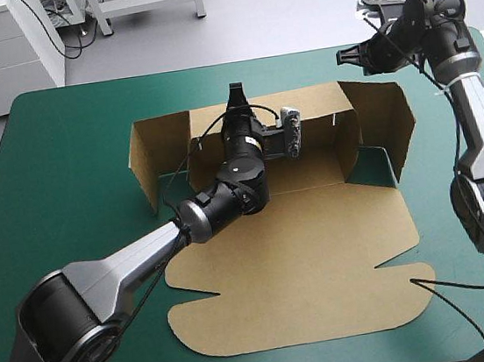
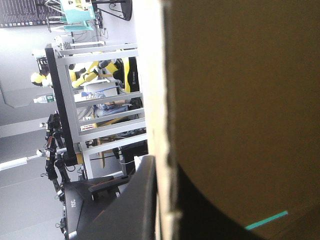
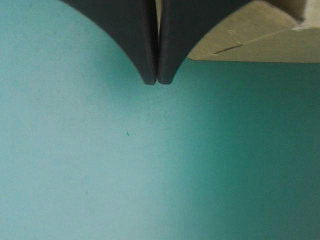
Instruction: Fold the box
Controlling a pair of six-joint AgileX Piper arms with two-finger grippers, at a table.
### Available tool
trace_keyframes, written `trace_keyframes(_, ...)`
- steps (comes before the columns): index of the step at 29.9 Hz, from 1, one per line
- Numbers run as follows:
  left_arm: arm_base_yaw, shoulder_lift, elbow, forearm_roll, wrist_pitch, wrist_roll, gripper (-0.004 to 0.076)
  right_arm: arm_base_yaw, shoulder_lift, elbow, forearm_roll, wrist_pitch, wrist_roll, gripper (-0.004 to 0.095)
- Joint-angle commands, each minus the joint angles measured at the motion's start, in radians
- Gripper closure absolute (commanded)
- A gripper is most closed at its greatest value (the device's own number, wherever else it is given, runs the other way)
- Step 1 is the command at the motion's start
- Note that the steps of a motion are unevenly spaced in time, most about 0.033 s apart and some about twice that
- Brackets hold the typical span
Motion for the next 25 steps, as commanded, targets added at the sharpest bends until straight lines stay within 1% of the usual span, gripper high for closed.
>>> trace_keyframes(1,-0.014,-0.039,-0.017,-0.007,-0.037,-0.009,0.0731,-0.023,-0.052,-0.037,0.025,0.019,-0.009,0.0926)
trace_keyframes(5,-0.014,-0.039,-0.017,-0.007,-0.039,-0.009,0.0731,-0.023,-0.056,-0.037,0.100,0.019,-0.032,0.0926)
trace_keyframes(10,-0.014,-0.039,-0.017,-0.007,-0.037,-0.009,0.0731,-0.023,-0.071,-0.001,0.136,0.019,-0.026,0.0926)
trace_keyframes(13,-0.014,-0.039,-0.017,-0.007,-0.037,-0.009,0.0731,-0.023,-0.096,0.057,0.136,0.019,-0.037,0.0926)
trace_keyframes(17,-0.014,-0.039,-0.017,-0.007,-0.037,-0.009,0.0731,-0.023,-0.138,0.136,0.136,0.019,-0.092,0.0926)
trace_keyframes(25,-0.014,-0.039,-0.017,-0.007,-0.037,-0.009,0.0731,-0.023,-0.225,0.244,0.149,0.019,-0.160,0.0927)
